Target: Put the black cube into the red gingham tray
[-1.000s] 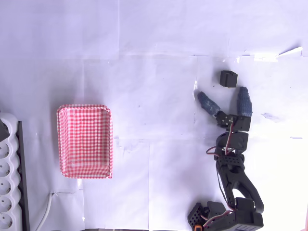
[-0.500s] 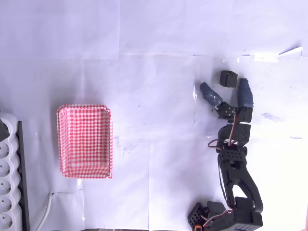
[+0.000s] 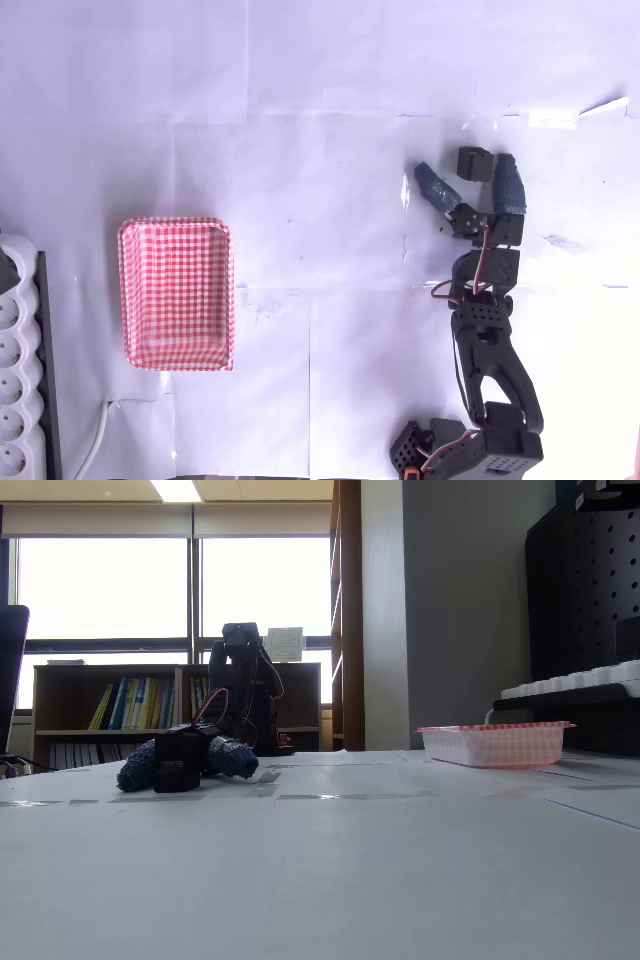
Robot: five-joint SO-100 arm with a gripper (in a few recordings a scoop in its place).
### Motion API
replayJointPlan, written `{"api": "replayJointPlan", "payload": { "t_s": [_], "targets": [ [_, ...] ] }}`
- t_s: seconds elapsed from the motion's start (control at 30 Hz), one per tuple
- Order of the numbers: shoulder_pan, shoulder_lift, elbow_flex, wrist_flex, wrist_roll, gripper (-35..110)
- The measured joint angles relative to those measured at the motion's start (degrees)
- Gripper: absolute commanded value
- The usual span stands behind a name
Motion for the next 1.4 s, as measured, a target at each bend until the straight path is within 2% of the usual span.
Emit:
{"api": "replayJointPlan", "payload": {
  "t_s": [0.6,0.83,1.13,1.4],
  "targets": [
    [-0.7,2.5,3.4,-0.7,1.8,52],
    [-1.2,2.6,3.6,-1.1,2.0,40],
    [-2.0,3.0,3.3,-3.0,2.0,0],
    [-2.2,3.0,2.4,-3.5,2.9,0]
  ]
}}
